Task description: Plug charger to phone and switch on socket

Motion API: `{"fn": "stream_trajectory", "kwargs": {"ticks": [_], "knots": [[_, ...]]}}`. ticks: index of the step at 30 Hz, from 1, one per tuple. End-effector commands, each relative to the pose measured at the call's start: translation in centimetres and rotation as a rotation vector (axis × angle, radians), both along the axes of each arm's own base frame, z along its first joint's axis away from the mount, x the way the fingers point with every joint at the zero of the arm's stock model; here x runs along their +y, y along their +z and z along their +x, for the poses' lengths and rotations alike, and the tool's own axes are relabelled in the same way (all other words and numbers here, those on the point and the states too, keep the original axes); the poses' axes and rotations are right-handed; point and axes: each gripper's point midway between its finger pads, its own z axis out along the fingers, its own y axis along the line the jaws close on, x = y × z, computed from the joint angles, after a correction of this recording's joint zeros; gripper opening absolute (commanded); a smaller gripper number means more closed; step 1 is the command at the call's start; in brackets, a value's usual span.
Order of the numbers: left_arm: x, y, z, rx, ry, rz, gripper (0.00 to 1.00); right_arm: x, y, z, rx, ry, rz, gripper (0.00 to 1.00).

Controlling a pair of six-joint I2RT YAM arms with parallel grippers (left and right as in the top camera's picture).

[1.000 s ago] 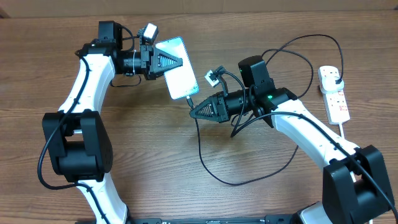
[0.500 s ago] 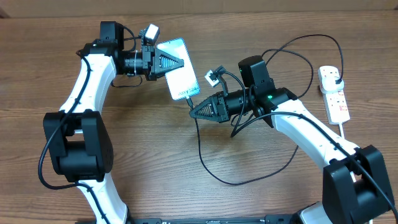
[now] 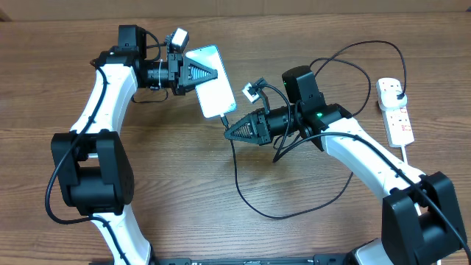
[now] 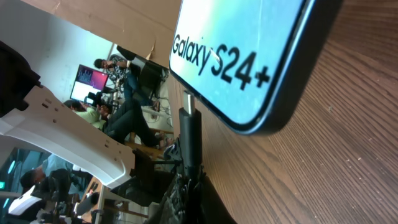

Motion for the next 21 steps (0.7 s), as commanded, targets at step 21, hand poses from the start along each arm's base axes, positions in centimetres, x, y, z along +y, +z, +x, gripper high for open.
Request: {"fn": "stream_trajectory", "kwargs": {"ticks": [21], "knots": [[-0.44, 1.69, -0.41, -0.002, -0.030, -0.060, 0.04, -0.29, 0.68, 0.13, -0.013, -0.003, 0.014, 0.04]]}}
